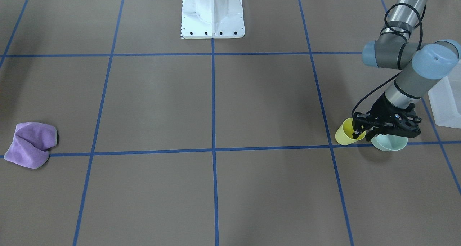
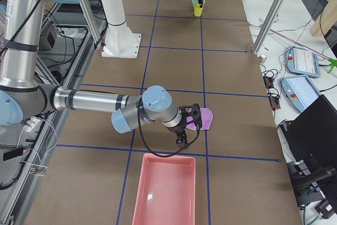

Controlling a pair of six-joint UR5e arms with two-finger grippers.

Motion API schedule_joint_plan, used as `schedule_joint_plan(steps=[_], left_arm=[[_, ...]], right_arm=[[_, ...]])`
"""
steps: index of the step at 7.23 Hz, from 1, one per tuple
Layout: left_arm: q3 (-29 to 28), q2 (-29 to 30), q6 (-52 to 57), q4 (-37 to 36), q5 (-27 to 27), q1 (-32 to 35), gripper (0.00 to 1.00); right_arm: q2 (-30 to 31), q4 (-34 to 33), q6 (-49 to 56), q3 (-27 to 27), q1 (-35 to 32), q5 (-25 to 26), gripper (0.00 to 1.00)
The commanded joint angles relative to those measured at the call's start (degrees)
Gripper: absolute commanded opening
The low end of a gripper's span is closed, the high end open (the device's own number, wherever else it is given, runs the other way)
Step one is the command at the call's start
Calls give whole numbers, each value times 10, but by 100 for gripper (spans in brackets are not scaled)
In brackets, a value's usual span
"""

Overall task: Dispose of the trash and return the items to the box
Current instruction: 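Reach the left gripper down and grasp the yellow cup, then lift the yellow cup with the left gripper off the table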

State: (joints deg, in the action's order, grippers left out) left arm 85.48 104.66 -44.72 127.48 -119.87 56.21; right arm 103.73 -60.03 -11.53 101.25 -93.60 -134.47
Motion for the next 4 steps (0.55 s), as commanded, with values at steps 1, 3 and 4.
schedule_joint_plan(steps=[1,3,4], left_arm=[[11,-12,2,1,0,-1,0],[55,-36,29,-6,-43,20,0],[65,-43,74,-12,-112,78,0]], right_arm=[[1,0,0,0,0,0,100],[1,0,-1,0,0,0,100],[1,0,-1,0,0,0,100]])
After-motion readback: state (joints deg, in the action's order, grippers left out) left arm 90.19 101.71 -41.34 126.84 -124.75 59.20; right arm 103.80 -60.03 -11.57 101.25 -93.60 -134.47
